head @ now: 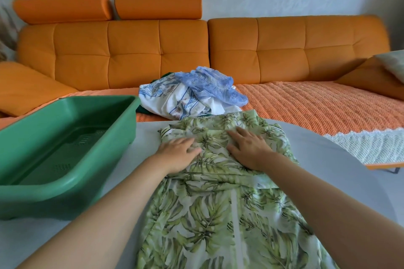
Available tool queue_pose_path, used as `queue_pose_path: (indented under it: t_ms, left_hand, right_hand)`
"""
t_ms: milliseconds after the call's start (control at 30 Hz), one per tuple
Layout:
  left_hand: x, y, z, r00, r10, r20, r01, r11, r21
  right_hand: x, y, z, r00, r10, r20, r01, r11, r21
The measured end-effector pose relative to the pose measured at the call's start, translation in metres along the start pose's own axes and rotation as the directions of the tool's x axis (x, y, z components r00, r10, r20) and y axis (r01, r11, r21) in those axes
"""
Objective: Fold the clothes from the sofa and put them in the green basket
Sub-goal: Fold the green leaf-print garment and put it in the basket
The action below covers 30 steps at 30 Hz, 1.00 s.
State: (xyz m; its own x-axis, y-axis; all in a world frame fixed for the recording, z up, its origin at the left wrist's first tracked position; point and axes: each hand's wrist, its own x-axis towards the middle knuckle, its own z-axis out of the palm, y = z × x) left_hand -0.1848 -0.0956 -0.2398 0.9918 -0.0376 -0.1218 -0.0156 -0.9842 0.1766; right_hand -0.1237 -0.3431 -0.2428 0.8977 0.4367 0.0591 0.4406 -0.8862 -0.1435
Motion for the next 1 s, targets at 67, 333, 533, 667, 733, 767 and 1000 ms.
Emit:
queue_pose_path:
  t_ms: [67, 333, 533, 667, 733, 767, 1000]
  left_hand:
    - [0.001, -0.014, 0.013, 0.988, -0.072, 0.140, 0.060, 0.995, 0.082]
    - [-0.001, -0.011, 0.013, 0.999, 0.007, -0.035, -0.001, 0.985, 0.174]
    - [-0.002, 0.002, 0.026, 0.995, -0.030, 0.093, 0.016, 0.989, 0.146]
    - [-0.007, -0.002, 0.026, 0.997, -0.027, 0.069, 0.020, 0.994, 0.110]
    - [-0.011, -0.005, 0.025, 0.995, -0.067, 0.069, 0.062, 0.995, 0.073]
    - [-0.013, -0.006, 0.023, 0.994, -0.095, 0.057, 0.093, 0.995, 0.035]
    - [-0.018, -0.015, -0.001, 0.862, -0.438, -0.256, 0.428, 0.898, -0.097]
  right_hand:
    - [-0.003, 0.006, 0.005, 0.996, 0.009, 0.094, -0.005, 0.999, -0.046]
    - [-0.025, 0.066, -0.003, 0.936, 0.320, 0.147, -0.283, 0.932, -0.225]
    - [-0.029, 0.039, -0.004, 0.996, 0.078, 0.040, -0.072, 0.988, -0.137]
    - [-0.036, 0.033, 0.004, 0.971, 0.023, 0.236, 0.007, 0.992, -0.127]
    - [-0.034, 0.037, 0.000, 0.963, 0.066, 0.260, -0.028, 0.989, -0.145]
    - [-0.033, 0.037, -0.004, 0.960, 0.080, 0.267, -0.040, 0.988, -0.152]
    - [-0.024, -0.020, -0.009, 0.997, -0.061, 0.040, 0.060, 0.998, 0.024]
